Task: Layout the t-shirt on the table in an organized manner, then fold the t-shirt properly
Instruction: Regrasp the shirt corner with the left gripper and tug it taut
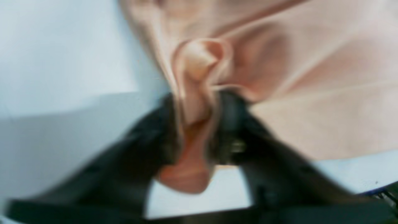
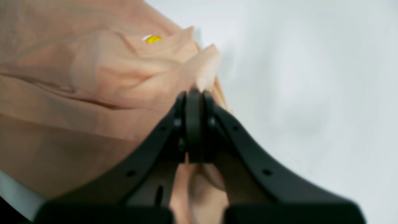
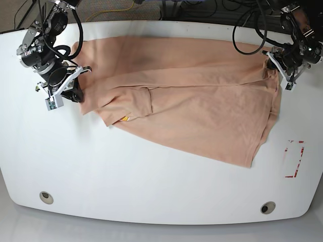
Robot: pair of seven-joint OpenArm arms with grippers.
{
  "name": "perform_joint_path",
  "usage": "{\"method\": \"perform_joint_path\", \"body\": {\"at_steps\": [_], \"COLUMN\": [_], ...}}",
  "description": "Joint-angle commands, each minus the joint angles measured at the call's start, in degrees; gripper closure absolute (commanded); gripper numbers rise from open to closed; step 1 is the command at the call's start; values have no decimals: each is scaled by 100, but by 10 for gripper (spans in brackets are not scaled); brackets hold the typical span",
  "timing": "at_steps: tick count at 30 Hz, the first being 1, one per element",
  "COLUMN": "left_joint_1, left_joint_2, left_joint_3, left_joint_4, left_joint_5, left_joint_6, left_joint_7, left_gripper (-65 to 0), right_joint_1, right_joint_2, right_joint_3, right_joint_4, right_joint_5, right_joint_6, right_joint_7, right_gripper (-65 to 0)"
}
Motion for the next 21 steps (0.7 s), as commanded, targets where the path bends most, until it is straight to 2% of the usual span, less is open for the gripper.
{"method": "perform_joint_path", "body": {"at_steps": [1,8,13,18,21], "left_joint_1": [6,32,41,41,32], "left_joint_2": [-44,-35,-35,-53,-246], "left_joint_3": [-9,-18,-18,-18,-9], "left_joint_4": [27,414,924,994,986], "left_joint_5": [103,94,94,103,103], "left_joint_6": [-1,-1,-1,-1,-1], "left_joint_7": [80,80,107,107,107], "left_gripper": [-63,0,0,0,0], "right_joint_1": [50,50,50,50,50], "right_joint_2": [72,72,72,72,72], "right_joint_3": [22,22,22,22,22], "right_joint_4": [114,114,114,114,114], "right_joint_5": [94,94,94,94,94], "right_joint_6": [10,10,10,10,10], "right_joint_7": [154,154,154,154,154], "right_gripper": [0,0,0,0,0]}}
